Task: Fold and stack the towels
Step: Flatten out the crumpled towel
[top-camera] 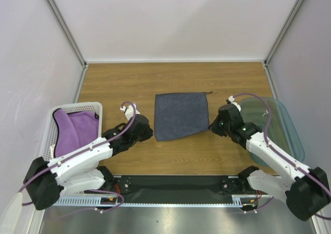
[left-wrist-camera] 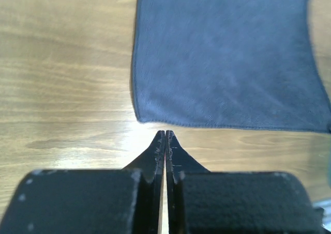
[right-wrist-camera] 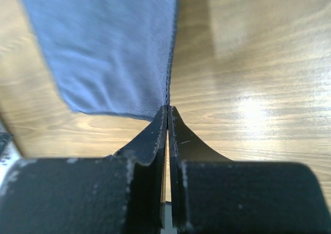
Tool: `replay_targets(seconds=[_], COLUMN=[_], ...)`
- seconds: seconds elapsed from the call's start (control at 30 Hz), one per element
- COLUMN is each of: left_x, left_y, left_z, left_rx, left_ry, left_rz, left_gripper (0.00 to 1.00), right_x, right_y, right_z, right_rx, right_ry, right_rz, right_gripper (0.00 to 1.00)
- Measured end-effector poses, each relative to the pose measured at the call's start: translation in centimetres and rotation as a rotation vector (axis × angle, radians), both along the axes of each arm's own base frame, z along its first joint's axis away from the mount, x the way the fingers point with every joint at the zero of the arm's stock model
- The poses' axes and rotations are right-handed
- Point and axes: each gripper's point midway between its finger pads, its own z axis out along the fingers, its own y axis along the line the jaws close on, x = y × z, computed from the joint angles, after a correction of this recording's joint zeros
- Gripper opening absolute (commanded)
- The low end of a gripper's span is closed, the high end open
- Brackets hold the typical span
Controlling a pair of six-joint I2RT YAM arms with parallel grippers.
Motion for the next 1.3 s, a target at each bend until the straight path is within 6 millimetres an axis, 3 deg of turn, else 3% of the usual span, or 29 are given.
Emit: replay_targets(seconds=[0.03, 0.07, 0.17, 0.27, 0.4, 0.53, 0.83, 0.97, 1.17, 1.27, 1.3], left_x=[0.0, 0.0, -0.1, -0.3, -1.2, -2.3, -2.1, -1.6, -1.3, -1.2, -1.2], left_y=[0.0, 0.0, -0.2, -0.7, -1.0, -1.5, -2.6, -3.3, -3.7, -3.5, -3.5], left_z=[0.8, 1.3, 1.3, 0.0, -3.3, -5.9, -8.1, -8.1, -8.3, -8.5, -8.6], left_rx=[-0.012, -0.02, -0.026, -0.018, 0.018, 0.043, 0.04, 0.013, -0.005, 0.001, 0.002], left_ry=[-0.017, -0.029, -0.03, -0.003, 0.071, 0.127, 0.159, 0.146, 0.144, 0.146, 0.148], left_rz=[-0.004, -0.009, -0.024, -0.043, -0.068, -0.097, -0.089, -0.079, -0.061, -0.048, -0.043], left_gripper=[0.13, 0.29, 0.48, 0.52, 0.51, 0.49, 0.47, 0.45, 0.31, 0.15, 0.05], right_x=[0.1, 0.2, 0.0, -0.5, -1.8, -2.4, -2.4, -2.5, -2.6, -2.6, -2.6], right_y=[-0.1, -0.3, -0.6, -1.0, -1.5, -1.8, -1.9, -1.9, -2.0, -2.1, -2.1], right_z=[0.9, 1.5, 1.4, -0.6, -3.2, -4.1, -3.8, -4.1, -4.7, -4.7, -4.7], right_rx=[0.008, 0.014, 0.004, -0.027, -0.059, -0.068, -0.063, -0.067, -0.078, -0.078, -0.078], right_ry=[-0.028, -0.049, -0.049, 0.004, 0.075, 0.094, 0.083, 0.09, 0.106, 0.105, 0.105], right_rz=[-0.008, -0.017, -0.031, -0.032, -0.028, -0.03, -0.03, -0.028, -0.026, -0.029, -0.03], right_gripper=[0.0, 0.0, 0.0, 0.0, 0.0, 0.0, 0.0, 0.0, 0.0, 0.0, 0.0])
